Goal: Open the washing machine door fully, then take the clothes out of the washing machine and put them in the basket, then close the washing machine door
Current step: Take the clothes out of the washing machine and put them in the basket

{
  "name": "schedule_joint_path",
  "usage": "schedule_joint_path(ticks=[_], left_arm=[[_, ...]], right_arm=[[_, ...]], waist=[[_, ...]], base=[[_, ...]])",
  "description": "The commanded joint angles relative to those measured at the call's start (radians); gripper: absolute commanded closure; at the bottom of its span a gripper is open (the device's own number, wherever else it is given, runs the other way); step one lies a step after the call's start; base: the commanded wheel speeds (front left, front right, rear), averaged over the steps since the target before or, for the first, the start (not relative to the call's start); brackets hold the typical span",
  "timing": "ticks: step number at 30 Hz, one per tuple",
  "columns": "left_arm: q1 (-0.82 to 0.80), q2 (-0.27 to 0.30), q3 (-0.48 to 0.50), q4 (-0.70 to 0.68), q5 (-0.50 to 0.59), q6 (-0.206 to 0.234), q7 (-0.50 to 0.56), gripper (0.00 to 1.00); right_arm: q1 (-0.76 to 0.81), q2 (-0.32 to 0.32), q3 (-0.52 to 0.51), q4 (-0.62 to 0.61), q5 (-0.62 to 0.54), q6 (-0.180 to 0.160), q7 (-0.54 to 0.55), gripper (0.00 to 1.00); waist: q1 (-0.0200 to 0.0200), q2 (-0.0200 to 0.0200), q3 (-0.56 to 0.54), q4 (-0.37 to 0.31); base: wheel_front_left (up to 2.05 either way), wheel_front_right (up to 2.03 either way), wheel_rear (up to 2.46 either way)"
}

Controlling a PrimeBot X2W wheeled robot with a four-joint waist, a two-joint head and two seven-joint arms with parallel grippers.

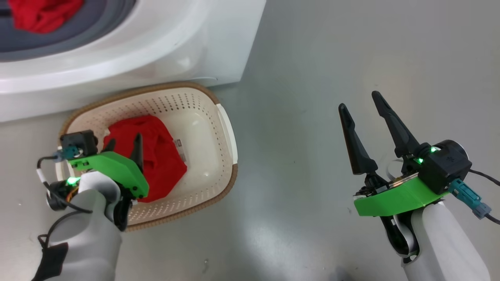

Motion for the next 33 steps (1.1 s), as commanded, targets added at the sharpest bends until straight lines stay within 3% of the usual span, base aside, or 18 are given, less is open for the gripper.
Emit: schedule_joint_path(ticks=[1,10,23,33], left_arm=[[0.029,0.022,0.014,-0.017,-0.002,-0.005,-0.015,0.0],[0.102,0.003,0.01,-0.168,-0.015,-0.006,-0.083,0.0],[0.373,-0.009,0.079,-0.682,0.068,0.043,-0.085,0.0],[0.544,-0.017,0.104,-0.889,0.107,0.068,-0.085,0.0]], right_arm=[[0.019,0.001,0.012,-0.018,0.009,0.006,-0.006,0.0],[0.046,0.001,0.0,-0.001,-0.001,0.006,-0.006,0.0],[0.09,0.001,-0.033,0.045,-0.035,0.006,-0.006,0.0],[0.138,0.001,-0.062,0.06,-0.045,0.006,-0.006,0.0]], waist=[[0.0,0.0,-0.023,0.013],[0.0,0.0,-0.118,0.042],[0.0,0.0,-0.262,0.08],[0.0,0.0,-0.388,0.106]], base=[[0.0,0.0,0.0],[0.0,0.0,0.0],[0.0,0.0,0.0],[0.0,0.0,0.0]])
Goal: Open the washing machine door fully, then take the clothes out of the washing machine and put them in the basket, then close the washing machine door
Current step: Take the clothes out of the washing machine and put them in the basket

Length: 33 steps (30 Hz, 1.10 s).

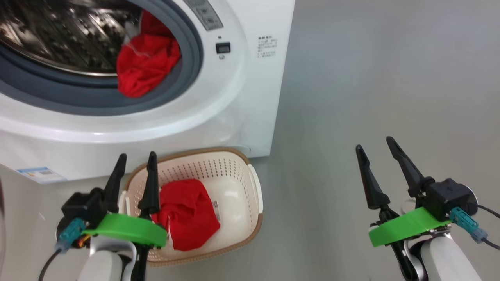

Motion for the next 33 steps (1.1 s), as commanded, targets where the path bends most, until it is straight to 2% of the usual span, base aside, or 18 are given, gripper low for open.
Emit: schedule_joint_path(ticks=[1,19,33], left_arm=[[0.03,0.013,0.038,-0.053,0.007,0.008,-0.009,0.0],[0.22,0.017,0.052,-0.193,0.039,0.008,-0.009,0.0],[0.322,0.022,0.045,-0.208,0.063,0.018,-0.009,0.0]], right_arm=[[0.016,0.001,0.007,-0.02,-0.014,0.006,-0.006,0.0],[0.147,0.001,-0.047,-0.061,-0.052,0.006,-0.006,0.0],[0.227,0.001,-0.071,-0.08,-0.045,0.006,-0.006,0.0]], waist=[[0.0,0.0,-0.068,0.02],[0.0,0.0,-0.229,0.005],[0.0,0.0,-0.307,-0.004]], base=[[0.0,0.0,0.0],[0.0,0.0,0.0],[0.0,0.0,0.0]])
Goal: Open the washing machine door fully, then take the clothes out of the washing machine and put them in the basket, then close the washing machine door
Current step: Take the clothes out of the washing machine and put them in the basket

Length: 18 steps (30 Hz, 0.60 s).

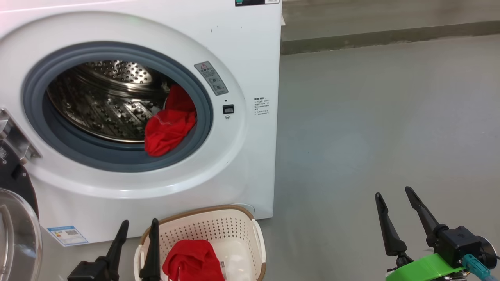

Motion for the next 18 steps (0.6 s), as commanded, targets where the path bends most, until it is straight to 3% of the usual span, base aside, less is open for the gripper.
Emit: schedule_joint_path(ticks=[1,18], left_arm=[[-0.016,0.014,0.026,-0.028,0.007,0.006,-0.009,0.0],[-0.018,0.02,0.011,-0.027,0.016,0.023,-0.009,0.0]], right_arm=[[-0.005,-0.01,0.018,-0.029,0.005,0.006,-0.006,0.0],[-0.01,-0.01,0.026,-0.026,0.012,0.006,-0.006,0.0]], waist=[[0.0,0.0,-0.004,-0.001],[0.0,0.0,-0.004,-0.01]], base=[[0.0,0.0,0.0],[0.0,0.0,0.0]])
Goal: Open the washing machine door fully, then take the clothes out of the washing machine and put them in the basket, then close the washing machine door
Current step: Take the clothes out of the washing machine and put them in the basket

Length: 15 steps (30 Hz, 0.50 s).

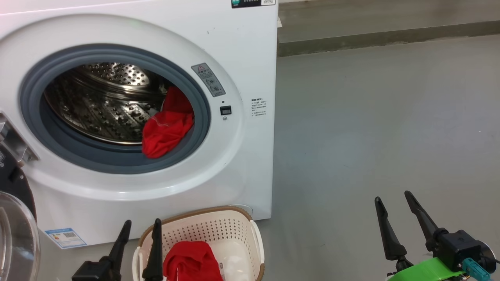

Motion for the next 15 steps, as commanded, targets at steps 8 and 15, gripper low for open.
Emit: schedule_joint_path(ticks=[8,15], left_arm=[[-0.022,0.019,0.025,-0.028,0.028,0.03,-0.009,0.0],[-0.051,0.012,0.009,-0.019,0.018,0.034,-0.009,0.0]], right_arm=[[-0.025,-0.012,0.033,-0.026,0.008,0.006,-0.006,0.0],[-0.029,-0.012,0.053,-0.026,0.019,0.006,-0.006,0.0]], waist=[[0.0,0.0,0.007,-0.004],[0.0,0.0,0.035,-0.007]], base=[[0.0,0.0,0.0],[0.0,0.0,0.0]])
